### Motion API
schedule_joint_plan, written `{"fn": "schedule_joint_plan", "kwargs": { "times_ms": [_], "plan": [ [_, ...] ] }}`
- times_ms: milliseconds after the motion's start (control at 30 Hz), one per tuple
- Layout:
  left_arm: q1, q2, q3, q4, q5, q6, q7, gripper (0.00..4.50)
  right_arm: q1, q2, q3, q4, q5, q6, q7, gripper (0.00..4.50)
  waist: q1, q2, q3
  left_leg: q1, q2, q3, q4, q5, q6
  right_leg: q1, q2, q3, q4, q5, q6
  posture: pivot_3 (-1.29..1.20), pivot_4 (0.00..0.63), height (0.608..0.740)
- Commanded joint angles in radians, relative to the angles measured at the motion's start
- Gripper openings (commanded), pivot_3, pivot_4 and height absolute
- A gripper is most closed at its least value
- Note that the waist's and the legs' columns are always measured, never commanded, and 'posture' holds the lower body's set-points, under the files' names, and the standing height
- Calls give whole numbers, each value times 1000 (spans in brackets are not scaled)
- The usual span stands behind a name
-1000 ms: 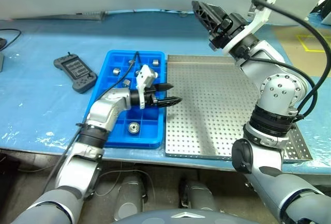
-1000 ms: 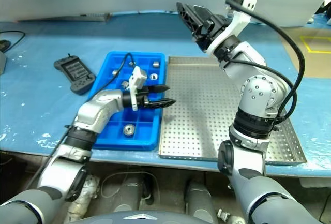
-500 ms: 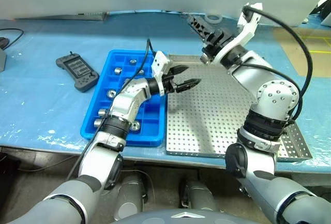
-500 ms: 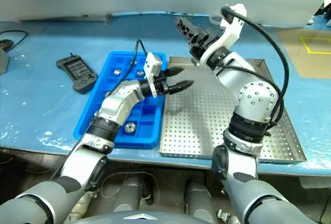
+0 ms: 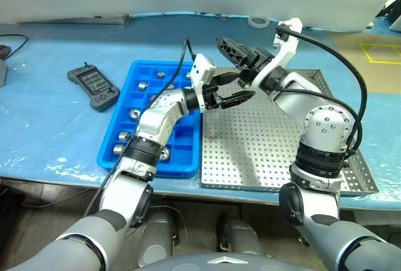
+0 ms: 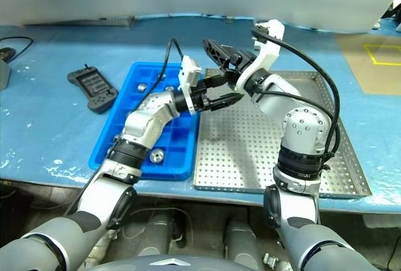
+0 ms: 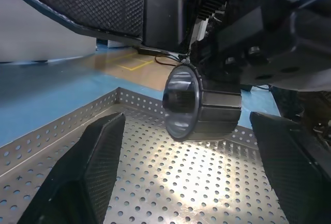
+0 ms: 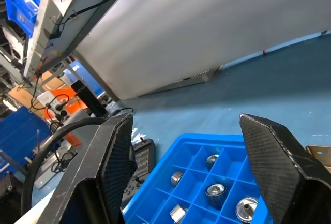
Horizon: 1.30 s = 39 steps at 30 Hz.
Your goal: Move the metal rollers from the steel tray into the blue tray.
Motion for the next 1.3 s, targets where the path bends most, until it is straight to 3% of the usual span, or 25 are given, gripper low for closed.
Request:
{"fn": "schedule_joint_plan", "kwargs": {
  "times_ms": [33,267,367,500,567,700,1033,1133,1300],
  "plan": [
    [-30,-18,4,-4,3,-25,16,4060,-1,-12,10,-49,2,-29,15,3478,0,0,0,0,0,0,0,0,0,0,0,0,0,0,0,-151,150,740],
    [-42,-42,9,16,11,-48,35,4060,12,-36,43,-64,-14,-43,35,3478,0,0,0,0,0,0,0,0,0,0,0,0,0,0,0,-157,150,740],
    [-45,-50,16,24,6,-57,31,3427,14,-45,50,-64,-22,-52,40,3478,0,0,0,0,0,0,0,0,1,0,0,0,0,0,0,-161,150,740],
    [-51,-55,18,45,29,-70,69,2127,20,-51,59,-66,-30,-60,45,3478,0,0,0,0,0,0,0,0,1,0,0,0,0,0,0,-162,150,740],
    [-52,-54,15,61,37,-83,66,2127,21,-55,66,-66,-40,-66,50,3478,-1,0,0,0,0,0,0,0,1,0,0,0,0,0,0,-162,150,740],
    [-47,-54,17,56,30,-87,59,1255,20,-57,68,-63,-50,-73,54,3478,-1,0,0,0,0,0,1,-1,1,0,0,0,0,0,0,-162,150,740],
    [-75,-19,54,97,41,-110,103,1220,22,-52,72,-61,-59,-75,61,3478,-1,0,0,0,0,0,1,-1,1,0,0,0,0,0,0,-159,150,740],
    [-44,54,58,49,31,-69,60,1220,28,-56,69,-64,-62,-75,59,3478,-2,0,0,0,0,0,1,-1,2,0,0,0,0,0,0,-163,150,740],
    [43,259,78,-53,11,-9,-58,1220,57,-72,60,-76,-68,-72,55,3478,-7,0,0,0,1,0,0,0,0,-1,1,0,0,0,0,-163,150,740]
  ]
}}
